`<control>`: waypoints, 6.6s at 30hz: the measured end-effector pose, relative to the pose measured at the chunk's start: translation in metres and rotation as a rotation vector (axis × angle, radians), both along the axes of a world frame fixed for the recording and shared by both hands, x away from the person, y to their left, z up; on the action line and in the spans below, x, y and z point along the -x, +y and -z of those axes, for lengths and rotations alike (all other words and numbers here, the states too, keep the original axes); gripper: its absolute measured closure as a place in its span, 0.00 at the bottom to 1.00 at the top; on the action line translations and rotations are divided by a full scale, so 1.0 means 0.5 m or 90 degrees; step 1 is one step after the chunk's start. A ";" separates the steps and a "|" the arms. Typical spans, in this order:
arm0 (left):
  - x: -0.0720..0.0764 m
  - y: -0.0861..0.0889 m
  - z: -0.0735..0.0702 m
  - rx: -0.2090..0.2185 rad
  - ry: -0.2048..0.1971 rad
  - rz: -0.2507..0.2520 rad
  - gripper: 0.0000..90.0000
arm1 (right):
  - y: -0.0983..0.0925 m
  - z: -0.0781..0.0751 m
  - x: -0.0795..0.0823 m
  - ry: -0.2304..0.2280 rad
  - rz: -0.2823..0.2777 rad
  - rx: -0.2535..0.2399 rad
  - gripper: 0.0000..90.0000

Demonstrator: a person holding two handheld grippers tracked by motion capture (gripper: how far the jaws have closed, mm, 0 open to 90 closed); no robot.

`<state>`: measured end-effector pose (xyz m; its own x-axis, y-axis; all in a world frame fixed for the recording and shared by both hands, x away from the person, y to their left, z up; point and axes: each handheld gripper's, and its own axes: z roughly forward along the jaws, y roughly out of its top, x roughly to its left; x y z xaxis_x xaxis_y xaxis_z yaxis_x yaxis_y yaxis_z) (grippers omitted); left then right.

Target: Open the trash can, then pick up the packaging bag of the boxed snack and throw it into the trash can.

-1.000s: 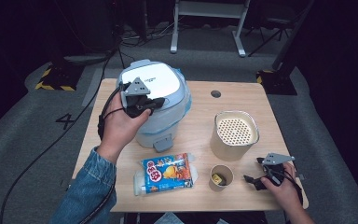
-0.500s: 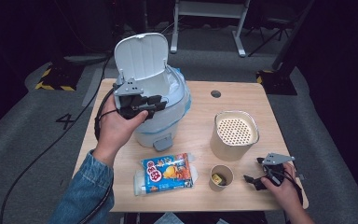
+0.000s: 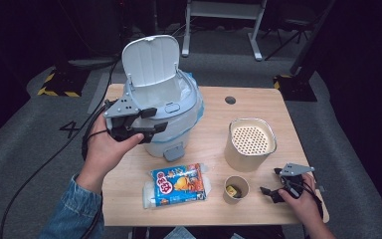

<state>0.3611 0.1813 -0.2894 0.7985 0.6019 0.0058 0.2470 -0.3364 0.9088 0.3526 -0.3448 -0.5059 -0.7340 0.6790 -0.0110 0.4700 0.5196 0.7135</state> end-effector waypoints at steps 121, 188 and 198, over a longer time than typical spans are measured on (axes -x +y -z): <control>0.009 0.016 0.072 0.103 -0.015 0.025 0.99 | 0.001 0.000 0.004 0.001 0.012 0.000 0.01; -0.129 0.019 -0.136 0.206 -0.180 -0.161 0.99 | 0.001 0.000 0.006 -0.001 0.020 0.001 0.01; -0.164 -0.005 -0.118 0.202 -0.169 -0.194 0.99 | 0.001 0.000 0.006 -0.001 0.020 0.001 0.01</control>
